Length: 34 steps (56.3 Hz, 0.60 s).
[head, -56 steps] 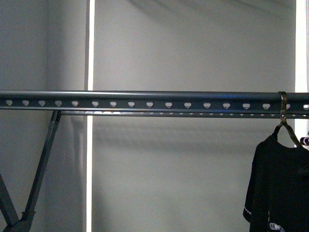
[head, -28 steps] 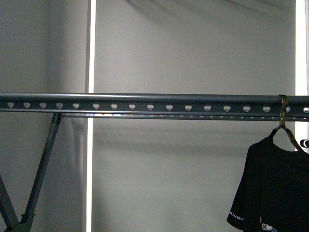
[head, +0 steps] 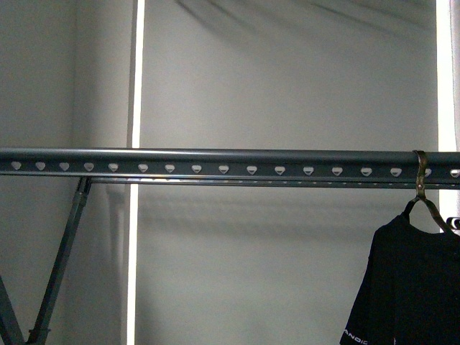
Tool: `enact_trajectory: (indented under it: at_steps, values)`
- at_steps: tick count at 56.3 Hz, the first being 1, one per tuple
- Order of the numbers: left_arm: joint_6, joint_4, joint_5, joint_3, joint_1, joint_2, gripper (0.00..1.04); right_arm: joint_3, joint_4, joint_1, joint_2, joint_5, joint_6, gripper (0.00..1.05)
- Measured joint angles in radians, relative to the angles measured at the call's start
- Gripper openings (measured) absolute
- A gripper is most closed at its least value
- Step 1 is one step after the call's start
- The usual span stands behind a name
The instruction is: Hang clothes on hanger
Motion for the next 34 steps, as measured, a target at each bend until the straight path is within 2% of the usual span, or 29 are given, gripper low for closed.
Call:
enact_trajectory:
  at_steps: [4,34]
  values:
    - [0.0,0.0,0.0,0.0,0.0,0.0,0.04,-0.014,0.0,0.0,-0.008,0.0,-0.003,0.01]
    - [0.0,0.0,0.0,0.0,0.0,0.0,0.04,-0.081,0.011,0.0,-0.067,0.0,-0.004,0.02]
